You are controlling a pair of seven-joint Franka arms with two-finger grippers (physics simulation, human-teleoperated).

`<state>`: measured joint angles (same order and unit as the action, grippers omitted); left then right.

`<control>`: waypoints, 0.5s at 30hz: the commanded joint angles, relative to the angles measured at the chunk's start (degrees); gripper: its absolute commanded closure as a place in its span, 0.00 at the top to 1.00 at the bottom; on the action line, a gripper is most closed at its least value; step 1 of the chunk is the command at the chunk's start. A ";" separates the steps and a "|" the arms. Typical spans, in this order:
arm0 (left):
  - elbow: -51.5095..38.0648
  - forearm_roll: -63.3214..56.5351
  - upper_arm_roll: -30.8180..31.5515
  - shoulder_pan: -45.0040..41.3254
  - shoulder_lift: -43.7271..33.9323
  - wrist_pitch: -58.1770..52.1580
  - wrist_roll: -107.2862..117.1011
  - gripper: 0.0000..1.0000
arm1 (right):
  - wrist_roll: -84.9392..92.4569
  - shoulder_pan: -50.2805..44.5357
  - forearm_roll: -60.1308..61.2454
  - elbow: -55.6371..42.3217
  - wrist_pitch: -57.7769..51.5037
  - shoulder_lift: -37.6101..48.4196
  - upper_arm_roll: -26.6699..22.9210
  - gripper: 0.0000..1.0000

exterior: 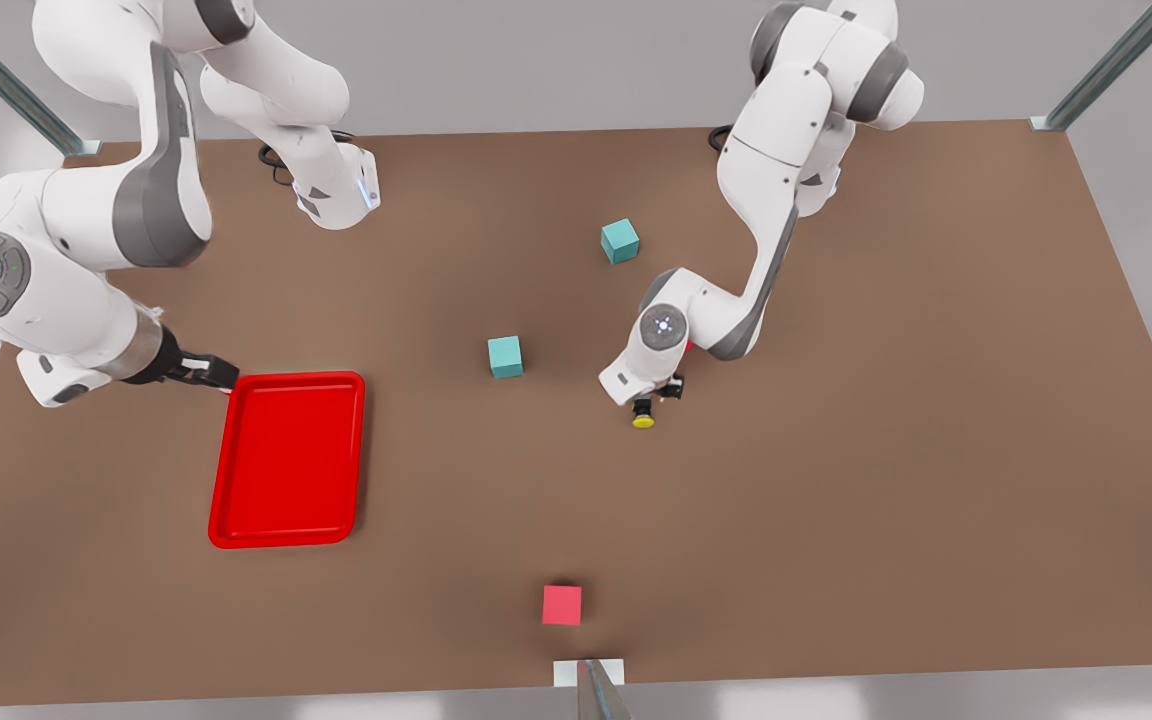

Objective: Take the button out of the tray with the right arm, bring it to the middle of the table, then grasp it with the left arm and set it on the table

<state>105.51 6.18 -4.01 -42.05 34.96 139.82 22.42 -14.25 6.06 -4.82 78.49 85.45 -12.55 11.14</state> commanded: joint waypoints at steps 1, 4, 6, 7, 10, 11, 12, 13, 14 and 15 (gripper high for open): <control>0.04 -0.65 -0.03 0.04 0.46 5.12 2.19 1.00 | 11.17 0.35 -0.45 -0.09 -0.55 0.07 -0.06 1.00; 0.13 -0.73 -0.03 -0.05 1.16 4.76 2.37 1.00 | 11.17 0.88 -0.36 -1.50 -0.55 0.07 -0.07 1.00; 0.13 -0.47 -0.03 -0.13 2.04 4.33 3.07 1.00 | 11.26 0.97 -0.36 -1.50 -0.55 0.07 -0.07 1.00; 0.13 -0.47 -0.03 0.04 2.21 3.80 4.74 1.00 | 11.17 0.88 -0.27 -1.50 -0.55 0.07 -0.07 1.00; 0.13 -0.30 -0.12 0.31 2.21 1.16 7.11 1.00 | 11.17 0.79 -0.19 -1.50 -0.55 0.07 0.02 1.00; 0.13 -0.30 -0.21 0.92 2.21 0.81 7.20 1.00 | 11.17 0.79 -0.27 -1.50 -0.55 0.07 0.02 1.00; 0.13 -0.30 -0.21 1.01 2.21 0.46 7.11 1.00 | 11.17 0.88 -0.19 -1.50 -0.55 0.07 0.02 1.00; 0.13 -0.30 -0.21 1.01 2.21 0.46 7.11 1.00 | 11.17 0.71 -0.27 -1.50 -0.55 0.07 0.02 1.00; 0.13 -0.30 -0.21 1.01 2.21 0.55 7.20 1.00 | 11.17 0.71 -0.19 -1.50 -0.55 -0.02 0.02 1.00; 0.13 -0.30 -0.21 1.01 2.21 0.55 7.20 1.00 | 11.17 0.53 -0.19 -1.50 -0.55 -0.02 0.02 1.00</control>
<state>105.67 5.99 -4.21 -41.06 37.23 141.21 25.39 -7.93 6.69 -5.07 77.02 84.96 -12.61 11.14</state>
